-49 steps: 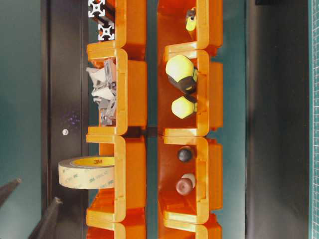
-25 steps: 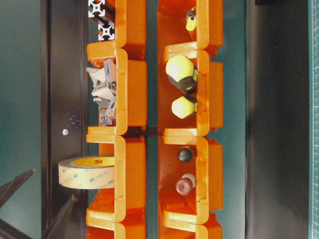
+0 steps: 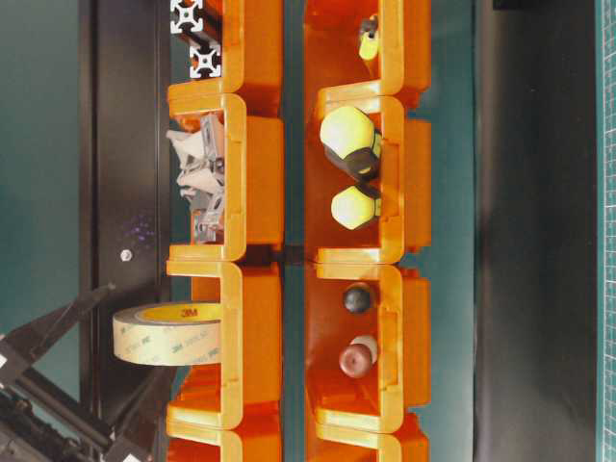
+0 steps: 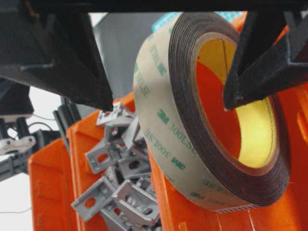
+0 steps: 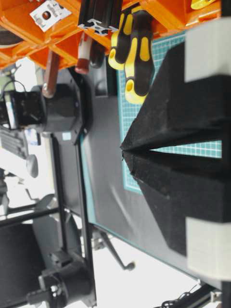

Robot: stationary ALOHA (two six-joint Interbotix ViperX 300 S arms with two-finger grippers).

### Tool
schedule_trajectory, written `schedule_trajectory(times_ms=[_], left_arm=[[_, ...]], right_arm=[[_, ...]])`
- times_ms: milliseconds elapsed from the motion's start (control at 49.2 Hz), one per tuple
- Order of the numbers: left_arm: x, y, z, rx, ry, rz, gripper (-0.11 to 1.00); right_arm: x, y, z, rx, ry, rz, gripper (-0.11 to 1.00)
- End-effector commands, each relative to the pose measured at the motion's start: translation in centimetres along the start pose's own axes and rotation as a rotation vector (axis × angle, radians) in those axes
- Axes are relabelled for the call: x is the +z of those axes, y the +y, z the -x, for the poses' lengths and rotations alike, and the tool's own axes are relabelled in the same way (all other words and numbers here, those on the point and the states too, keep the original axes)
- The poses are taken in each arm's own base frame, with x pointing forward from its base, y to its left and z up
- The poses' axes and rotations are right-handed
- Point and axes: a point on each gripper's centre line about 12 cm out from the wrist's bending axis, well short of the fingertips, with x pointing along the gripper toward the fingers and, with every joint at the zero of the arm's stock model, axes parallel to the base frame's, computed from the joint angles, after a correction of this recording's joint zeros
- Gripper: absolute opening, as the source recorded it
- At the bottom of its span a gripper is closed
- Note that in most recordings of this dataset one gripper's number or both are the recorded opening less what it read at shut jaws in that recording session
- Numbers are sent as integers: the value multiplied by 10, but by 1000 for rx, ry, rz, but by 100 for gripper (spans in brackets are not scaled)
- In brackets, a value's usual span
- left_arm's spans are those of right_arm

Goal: Pick foam from container rack with left arm.
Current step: 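Close the left gripper on the rim of the black foam tape roll, then lift the tape roll out of the bin and carry it over the mat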

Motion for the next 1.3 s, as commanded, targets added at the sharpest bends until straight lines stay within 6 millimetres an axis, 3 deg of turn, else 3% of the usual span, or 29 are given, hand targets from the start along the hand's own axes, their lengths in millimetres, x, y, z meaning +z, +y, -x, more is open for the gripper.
schedule_trajectory(times_ms=[0,224,345,569,793,1057,1280], left_arm=[[7,-14,8,-46,-24,1,88],[3,-15,3,-54,-15,-6,84],[2,-16,3,-58,-14,-8,75],[4,-22,8,-124,-39,-9,30],[6,-49,31,-353,-114,-35,29],[-40,-71,60,-537,-66,-203,29],[-94,-54,83,-595,21,-455,28]], right_arm=[[5,1,-1,5,-19,2,0],[5,1,-1,6,-21,2,0],[5,1,-1,5,-18,0,0],[4,1,-1,7,-16,-4,0],[4,3,-1,16,-13,-7,0],[9,4,2,19,-35,-7,0],[11,4,4,20,-44,-9,0]])
